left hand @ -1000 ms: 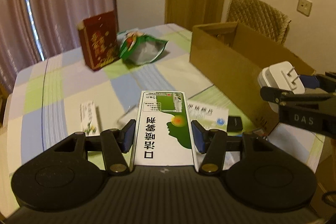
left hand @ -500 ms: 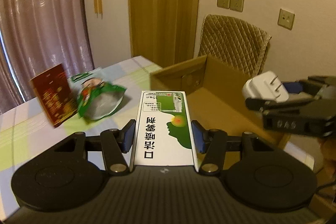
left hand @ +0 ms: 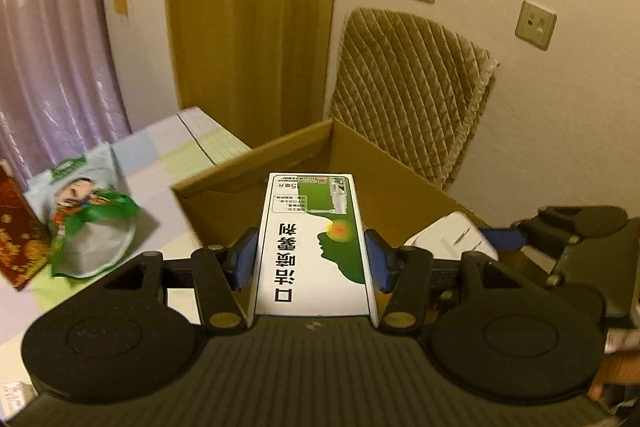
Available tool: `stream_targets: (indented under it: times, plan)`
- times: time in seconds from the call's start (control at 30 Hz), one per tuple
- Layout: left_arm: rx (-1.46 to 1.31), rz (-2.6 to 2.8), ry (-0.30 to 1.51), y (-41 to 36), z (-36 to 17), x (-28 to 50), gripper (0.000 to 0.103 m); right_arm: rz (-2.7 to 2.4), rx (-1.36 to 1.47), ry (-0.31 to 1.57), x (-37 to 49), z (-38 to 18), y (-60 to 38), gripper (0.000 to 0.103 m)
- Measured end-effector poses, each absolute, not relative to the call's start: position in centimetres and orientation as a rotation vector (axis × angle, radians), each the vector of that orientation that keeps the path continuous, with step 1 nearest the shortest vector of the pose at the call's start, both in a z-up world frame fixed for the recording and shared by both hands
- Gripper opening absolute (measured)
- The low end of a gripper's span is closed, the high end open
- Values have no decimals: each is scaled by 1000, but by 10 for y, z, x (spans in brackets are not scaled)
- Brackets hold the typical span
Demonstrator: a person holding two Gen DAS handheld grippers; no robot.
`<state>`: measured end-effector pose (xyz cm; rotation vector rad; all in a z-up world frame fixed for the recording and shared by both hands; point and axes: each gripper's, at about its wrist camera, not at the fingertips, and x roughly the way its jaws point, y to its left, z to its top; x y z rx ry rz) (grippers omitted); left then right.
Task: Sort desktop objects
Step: 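Carry the green box into the cardboard box and open the left tool while the right tool carries the plug, then lower the white plug adapter into the cardboard box and open the right tool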
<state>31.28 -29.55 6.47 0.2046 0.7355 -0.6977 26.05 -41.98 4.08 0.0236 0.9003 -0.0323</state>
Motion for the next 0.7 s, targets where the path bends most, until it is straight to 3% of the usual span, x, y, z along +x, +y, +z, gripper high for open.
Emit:
stream_targets:
  times: [0.67, 0.7]
  plan:
    - [298, -717, 894, -331, 6, 350, 51, 27, 27, 1104, 293, 1, -432, 64]
    - [299, -719, 894, -331, 6, 350, 47, 28, 25, 1109, 294, 0, -432, 64]
